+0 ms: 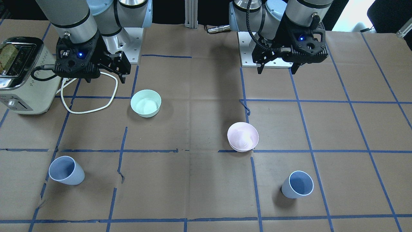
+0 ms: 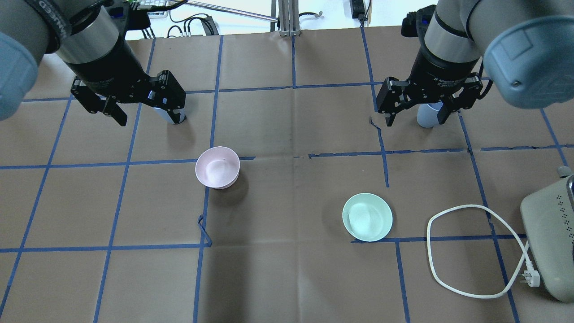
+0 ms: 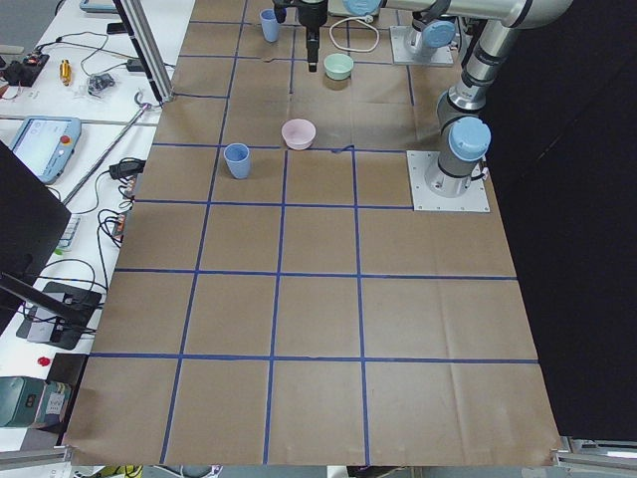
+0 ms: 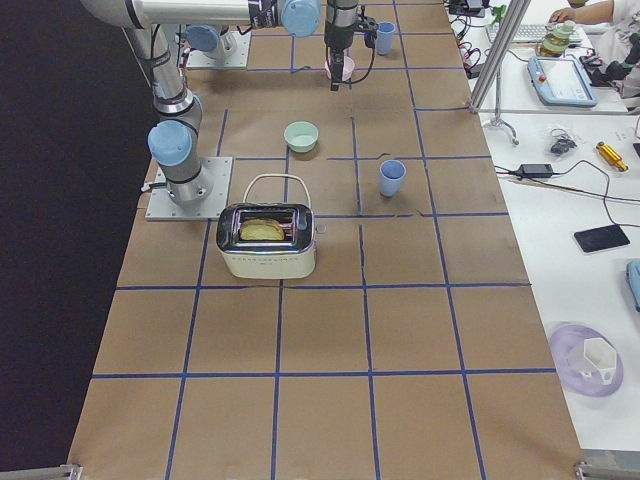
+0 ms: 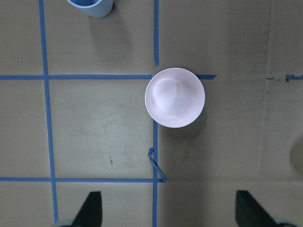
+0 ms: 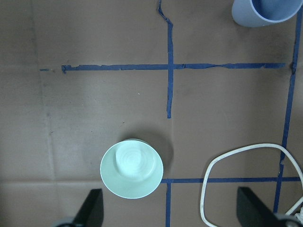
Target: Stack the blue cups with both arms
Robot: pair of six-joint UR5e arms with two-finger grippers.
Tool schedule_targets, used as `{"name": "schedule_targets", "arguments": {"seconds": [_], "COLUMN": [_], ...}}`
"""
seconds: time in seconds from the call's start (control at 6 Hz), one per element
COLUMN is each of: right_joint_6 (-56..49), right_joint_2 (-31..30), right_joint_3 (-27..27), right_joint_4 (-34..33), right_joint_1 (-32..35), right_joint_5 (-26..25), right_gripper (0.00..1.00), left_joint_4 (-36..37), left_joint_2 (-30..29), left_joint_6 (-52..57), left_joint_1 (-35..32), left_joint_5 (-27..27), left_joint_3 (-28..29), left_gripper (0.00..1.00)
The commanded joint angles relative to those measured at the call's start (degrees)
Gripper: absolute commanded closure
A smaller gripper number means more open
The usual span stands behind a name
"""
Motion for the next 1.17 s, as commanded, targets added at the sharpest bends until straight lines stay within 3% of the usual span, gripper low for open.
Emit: {"name": "schedule_targets", "arguments": {"seconds": [0.0,0.33,1.0], "right_joint_6": [0.00,0.00,0.00], "right_joint_2": [0.00,0.00,-0.09], "right_joint_3": [0.00,0.00,1.57], "right_joint_4": [0.00,-0.09,-0.08], "right_joint_1": [0.00,0.00,0.09], "right_joint_5": [0.00,0.00,0.00], "right_gripper": [0.00,0.00,0.00], "left_joint_4": [2.01,7.10,21.94], "left_joint_2": [-0.61,-4.29,-18.87], "left_joint_6": [0.35,4.36,11.58], "left_joint_1": [0.42,2.43,7.70], "left_joint_5": [-0.35,1.83,2.55], "left_joint_3": [0.35,0.52,1.93], "left_gripper": [0.01,0.01,0.01]}}
